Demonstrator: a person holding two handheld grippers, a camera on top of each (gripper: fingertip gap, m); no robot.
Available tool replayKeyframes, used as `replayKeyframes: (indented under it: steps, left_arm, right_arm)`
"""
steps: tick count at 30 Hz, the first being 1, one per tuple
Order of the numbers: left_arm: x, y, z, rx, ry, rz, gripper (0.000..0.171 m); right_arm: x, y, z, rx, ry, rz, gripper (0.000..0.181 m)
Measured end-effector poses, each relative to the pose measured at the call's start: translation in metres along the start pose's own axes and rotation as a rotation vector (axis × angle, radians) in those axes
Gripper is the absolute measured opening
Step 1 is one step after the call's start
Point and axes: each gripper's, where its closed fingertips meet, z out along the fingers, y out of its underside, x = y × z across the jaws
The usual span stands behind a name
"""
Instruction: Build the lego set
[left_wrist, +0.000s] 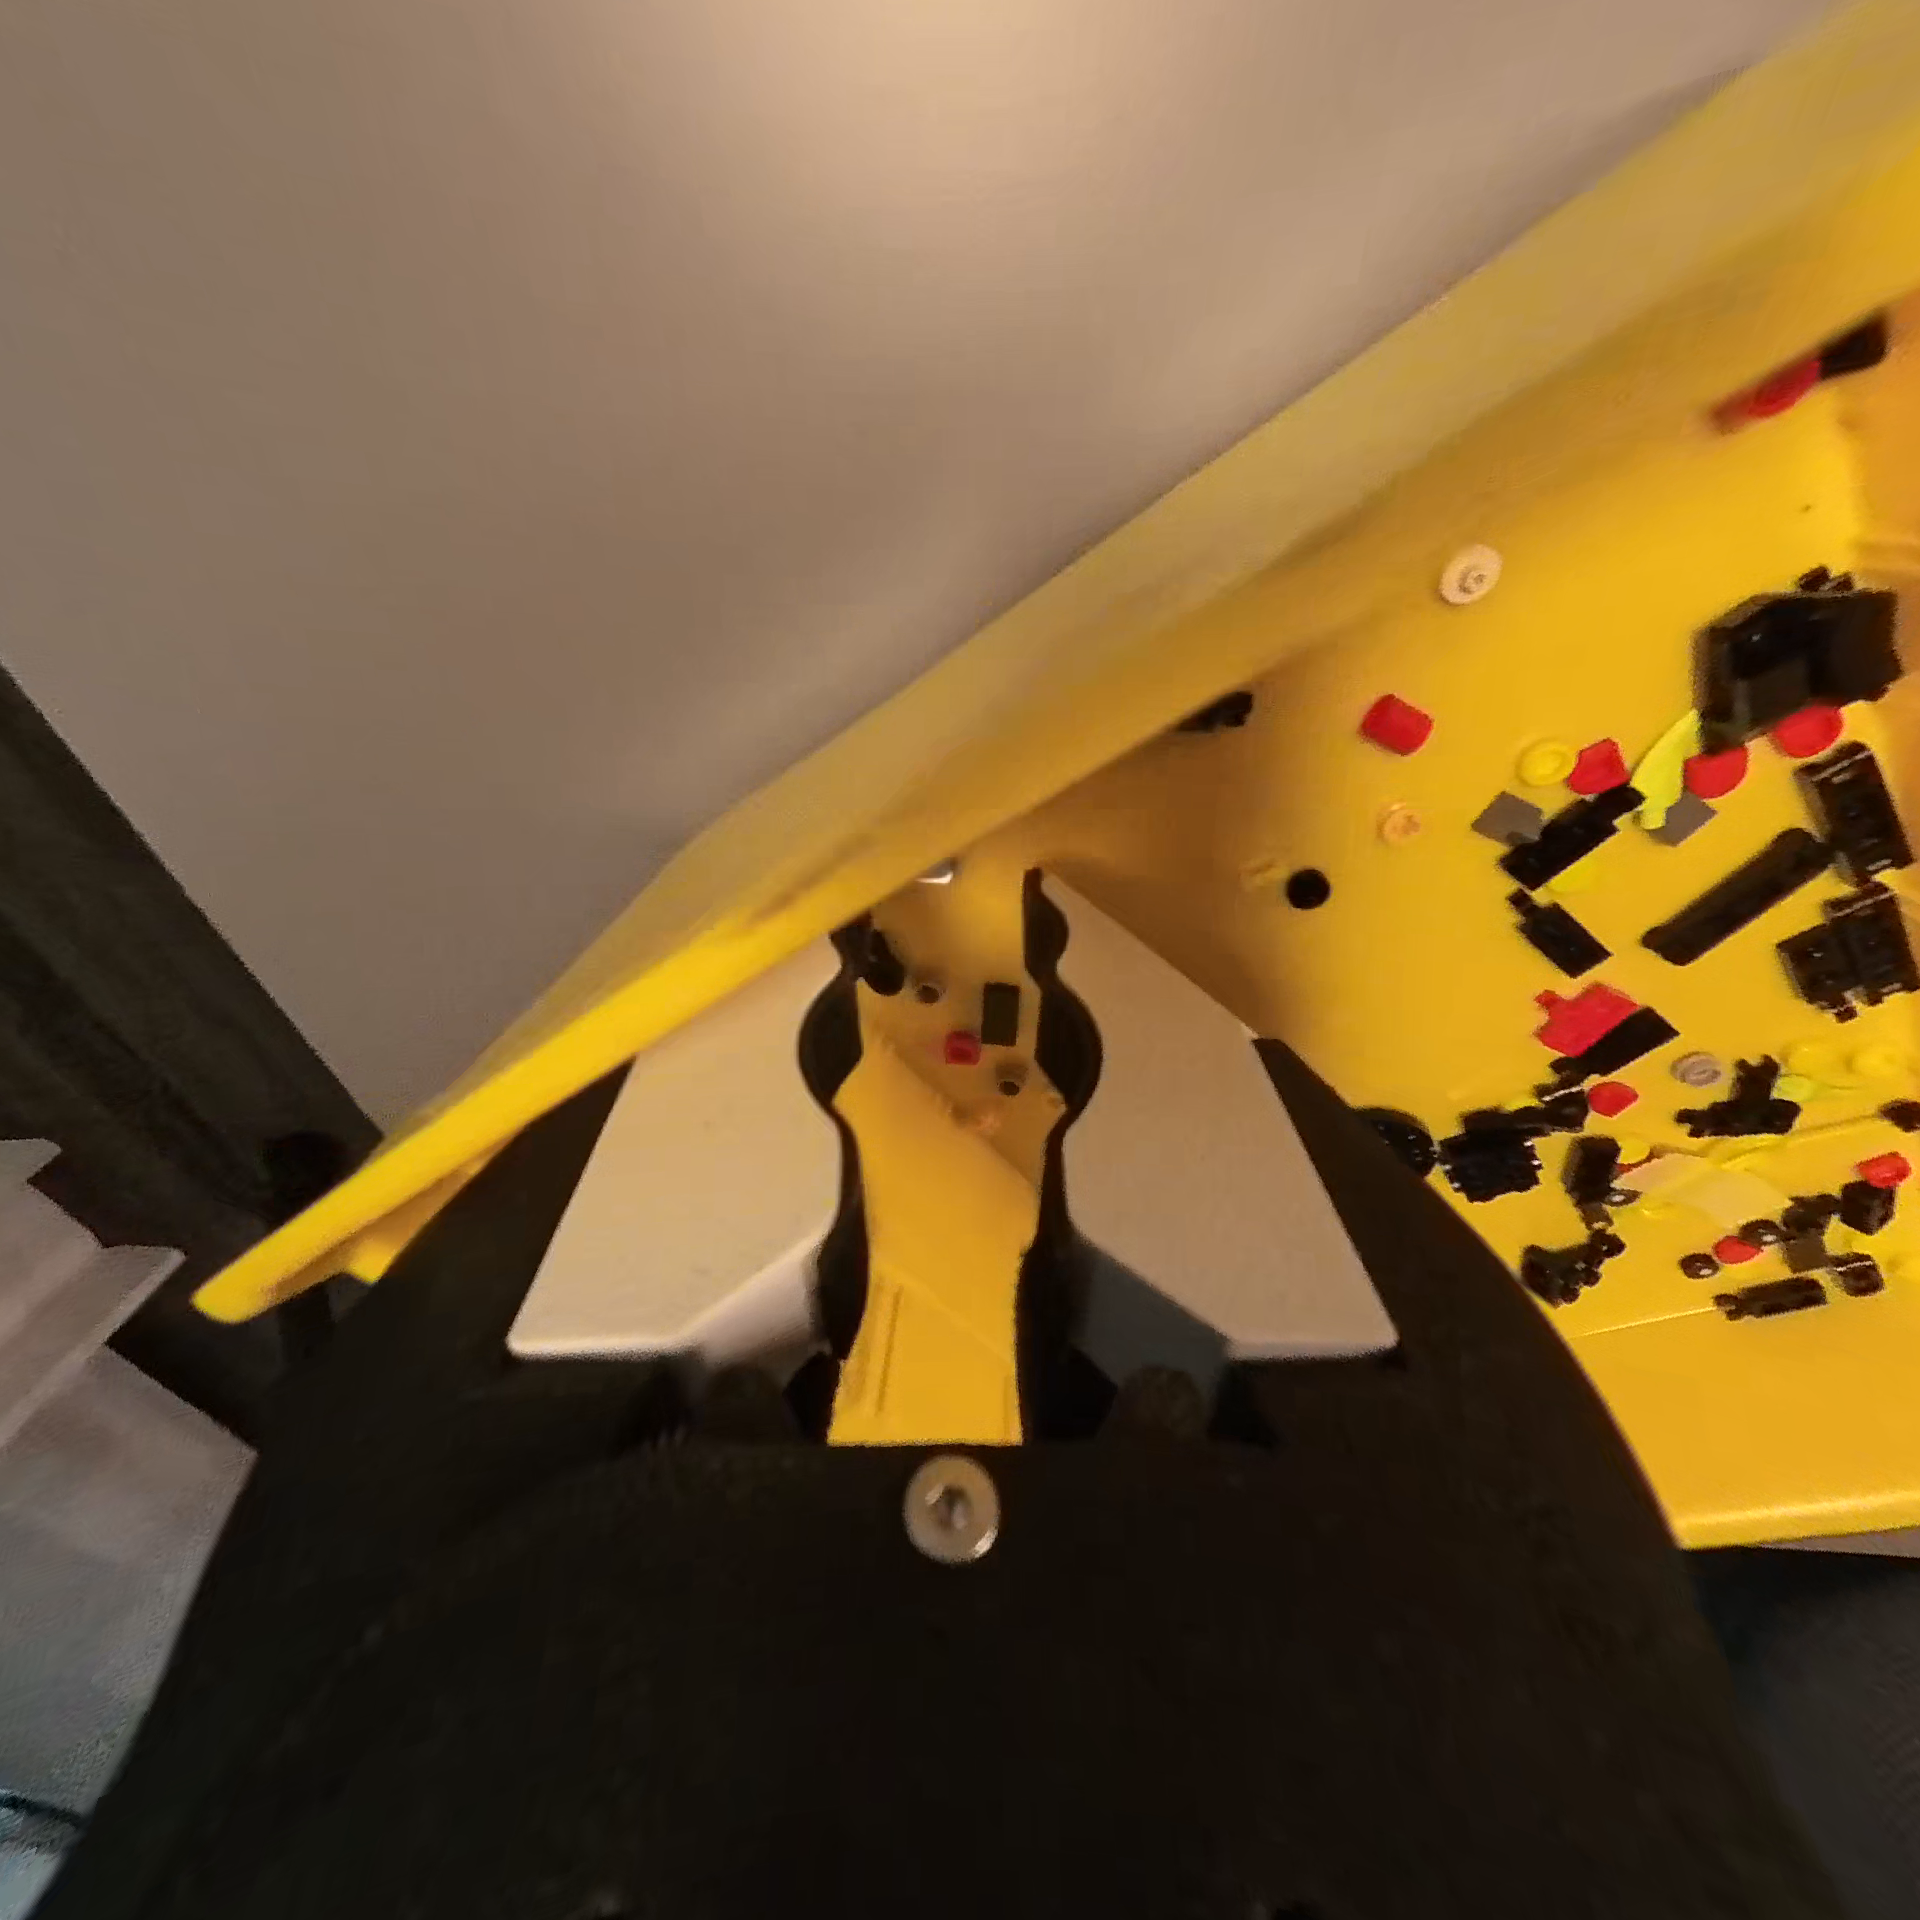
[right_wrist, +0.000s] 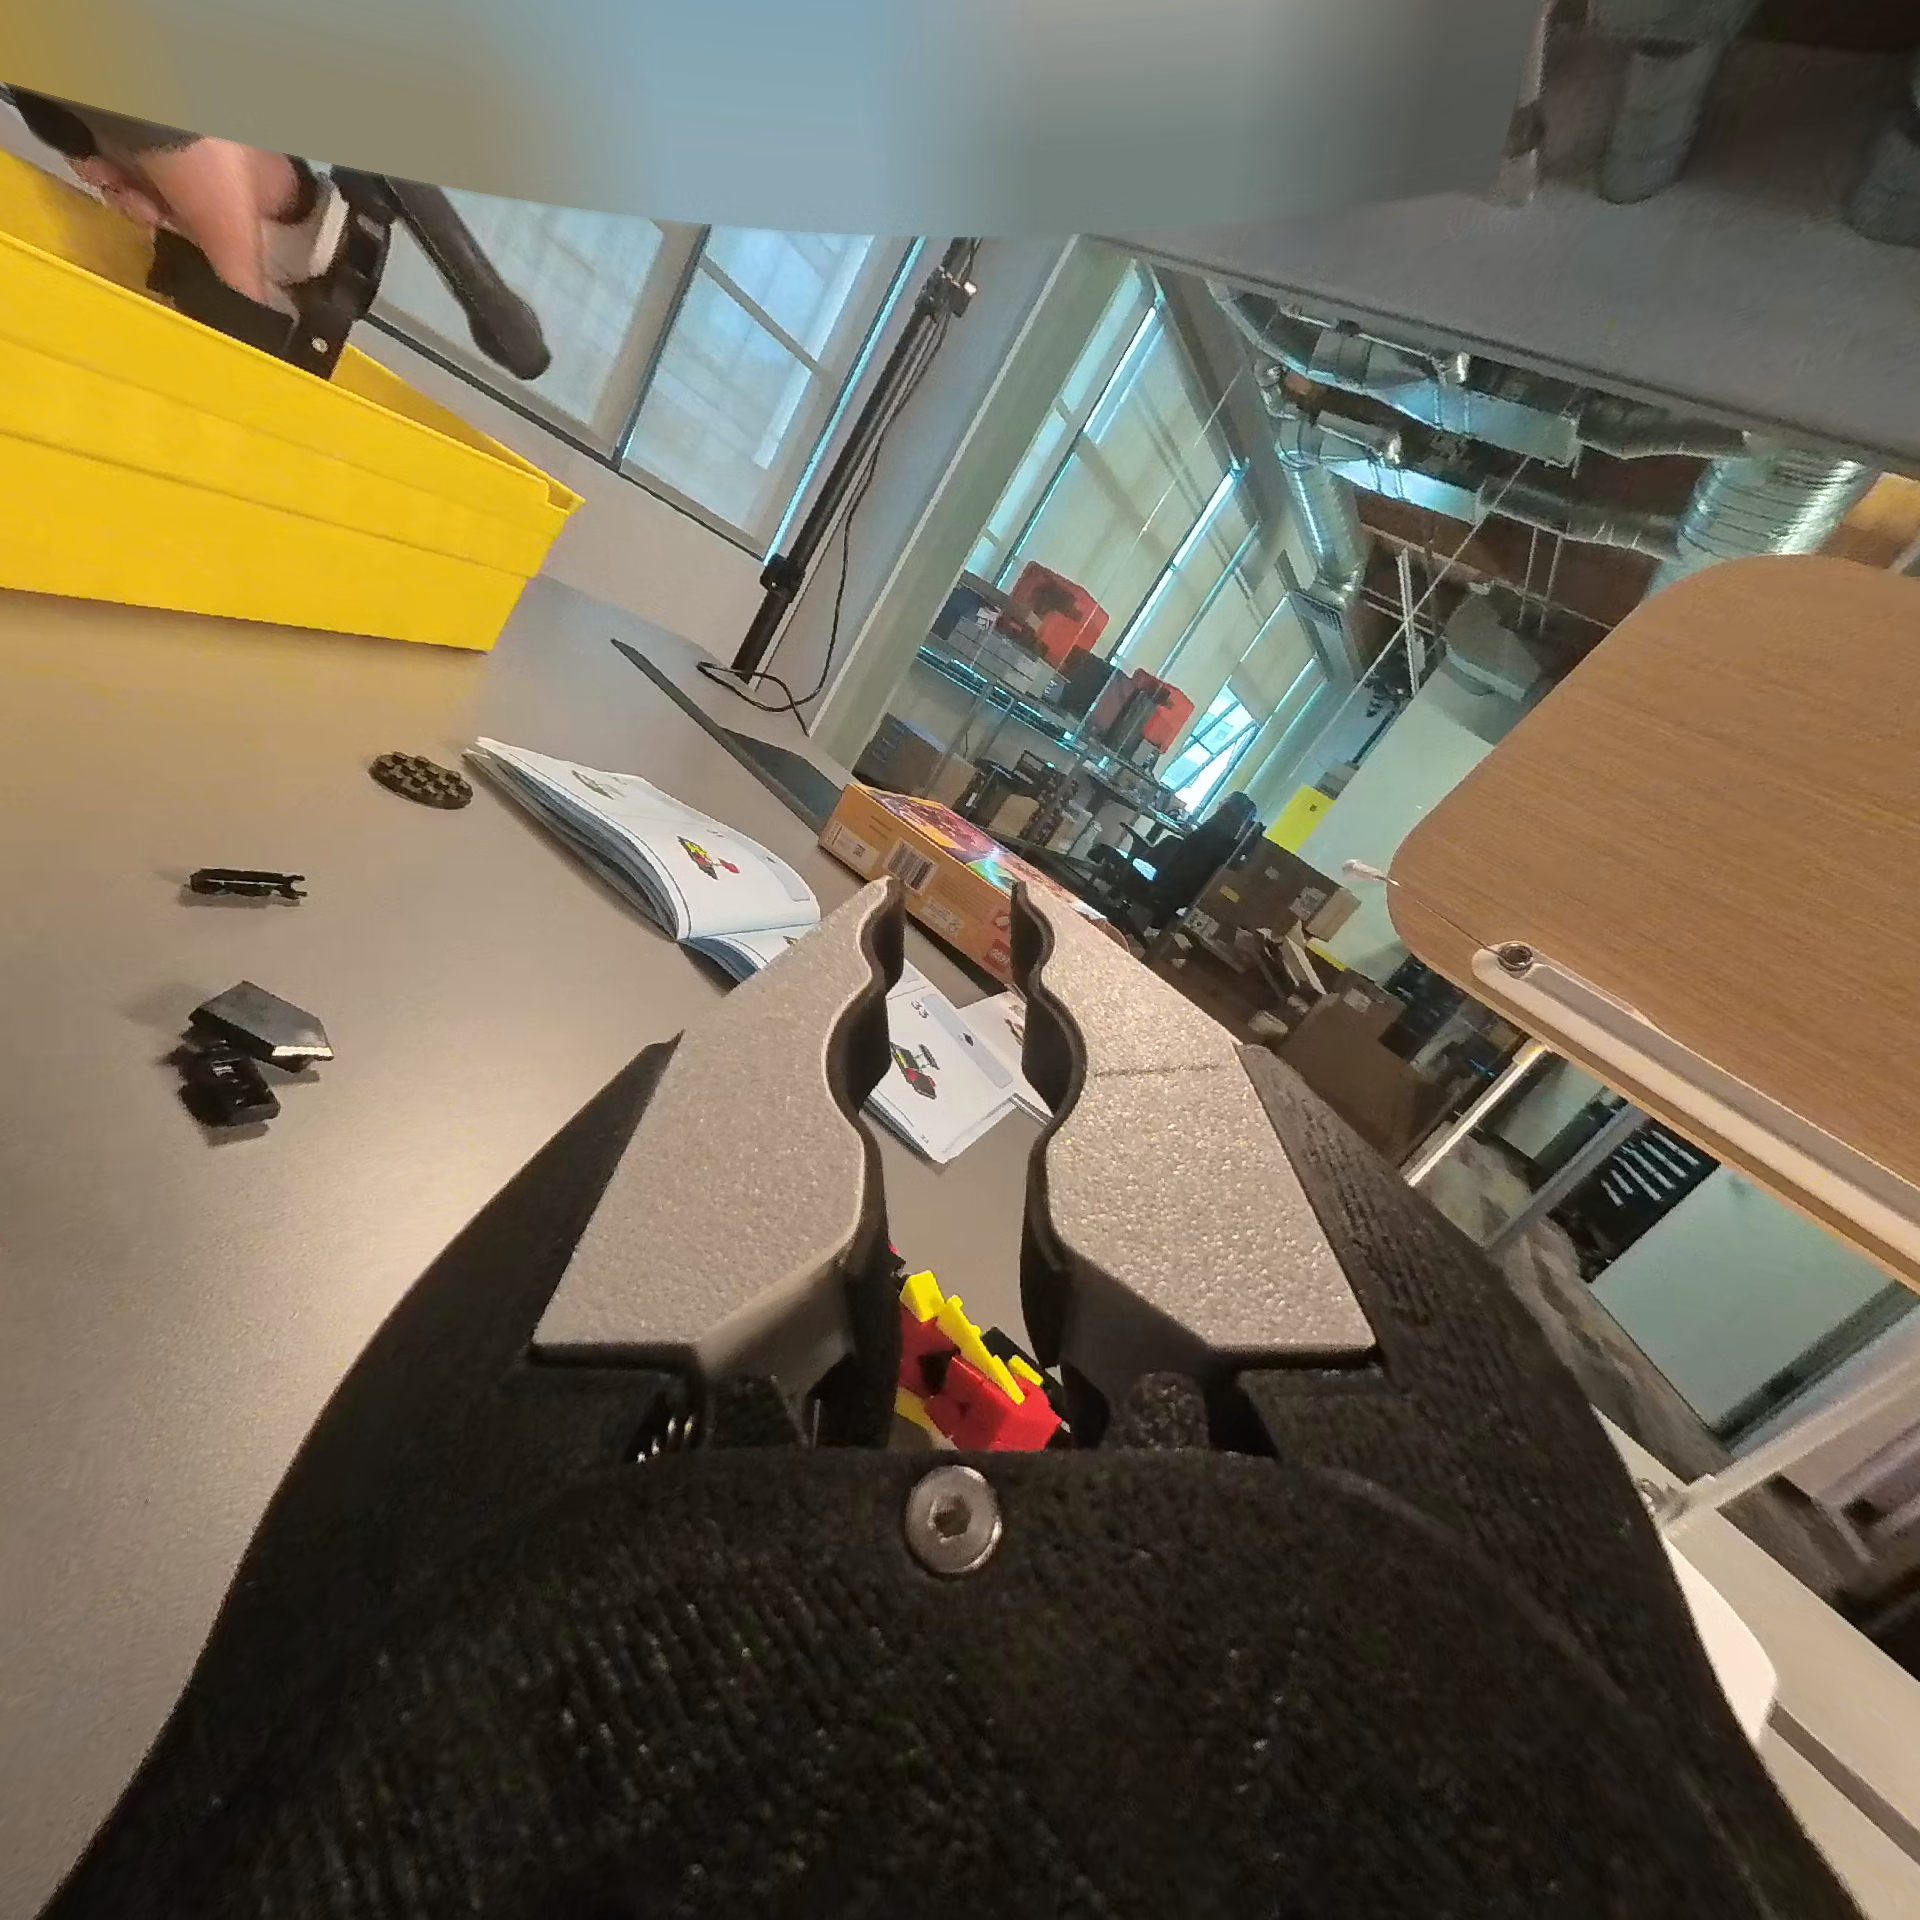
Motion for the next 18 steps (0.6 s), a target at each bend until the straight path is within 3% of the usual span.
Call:
replayKeyframes:
  steps: [18]
  left_arm:
    - [-0.0007, 0.0006, 0.0072, -0.006, 0.005, 0.015, 0.018]
  right_arm:
    - [0.0028, -0.0002, -0.0007, 0.002, -0.002, 0.004, 0.018]
